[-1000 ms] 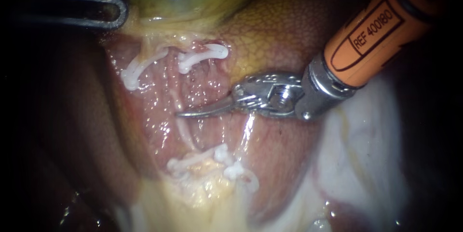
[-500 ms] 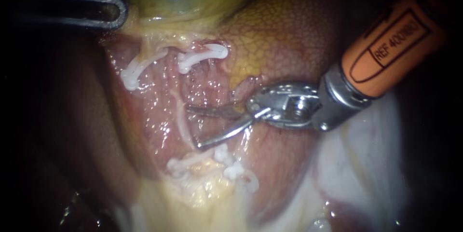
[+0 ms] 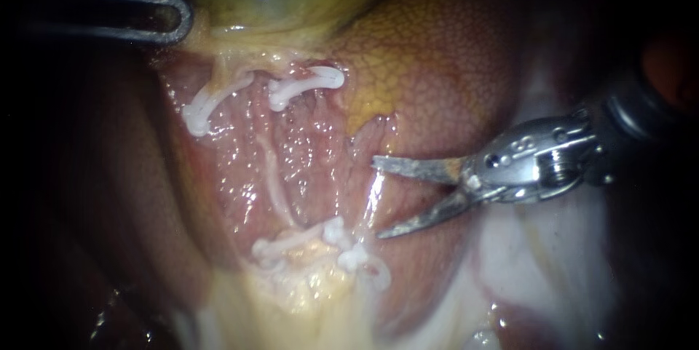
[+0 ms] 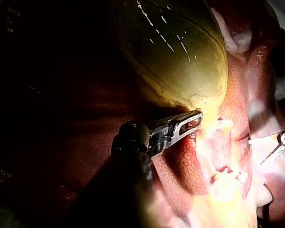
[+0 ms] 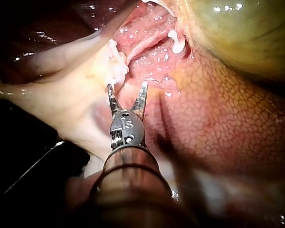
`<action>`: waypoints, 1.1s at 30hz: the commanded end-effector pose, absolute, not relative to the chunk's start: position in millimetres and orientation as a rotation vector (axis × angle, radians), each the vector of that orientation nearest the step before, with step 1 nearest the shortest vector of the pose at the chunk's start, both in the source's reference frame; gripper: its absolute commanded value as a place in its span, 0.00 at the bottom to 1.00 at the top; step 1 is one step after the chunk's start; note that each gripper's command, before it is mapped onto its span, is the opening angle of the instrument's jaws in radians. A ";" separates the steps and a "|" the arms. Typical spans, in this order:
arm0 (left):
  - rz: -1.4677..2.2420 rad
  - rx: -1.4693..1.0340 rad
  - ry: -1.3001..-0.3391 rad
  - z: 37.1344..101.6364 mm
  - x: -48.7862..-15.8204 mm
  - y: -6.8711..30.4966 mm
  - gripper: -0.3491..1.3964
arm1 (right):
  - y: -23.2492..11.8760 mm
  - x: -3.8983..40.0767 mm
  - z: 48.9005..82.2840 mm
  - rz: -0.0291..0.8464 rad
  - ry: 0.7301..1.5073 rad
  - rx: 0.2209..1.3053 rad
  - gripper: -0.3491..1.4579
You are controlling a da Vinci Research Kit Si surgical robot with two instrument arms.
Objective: Go back from the cut right tube
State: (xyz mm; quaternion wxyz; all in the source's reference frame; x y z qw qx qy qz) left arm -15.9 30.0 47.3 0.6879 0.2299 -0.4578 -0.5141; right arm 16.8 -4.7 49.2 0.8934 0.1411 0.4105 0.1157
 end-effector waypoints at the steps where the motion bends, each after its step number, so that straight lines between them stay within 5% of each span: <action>1: -1.151 0.514 -1.024 47.4 -16.0 30.0 0.00 | -4.7 16.5 49.1 0.243 0.841 0.286 0.99; 9: -1.153 0.509 -1.025 47.6 -16.5 29.8 0.00 | -4.4 14.9 49.0 0.247 0.771 0.236 1.00; 33: -1.132 0.517 -1.031 52.4 -22.0 29.1 0.00 | -4.4 14.2 49.0 0.255 0.770 0.247 1.00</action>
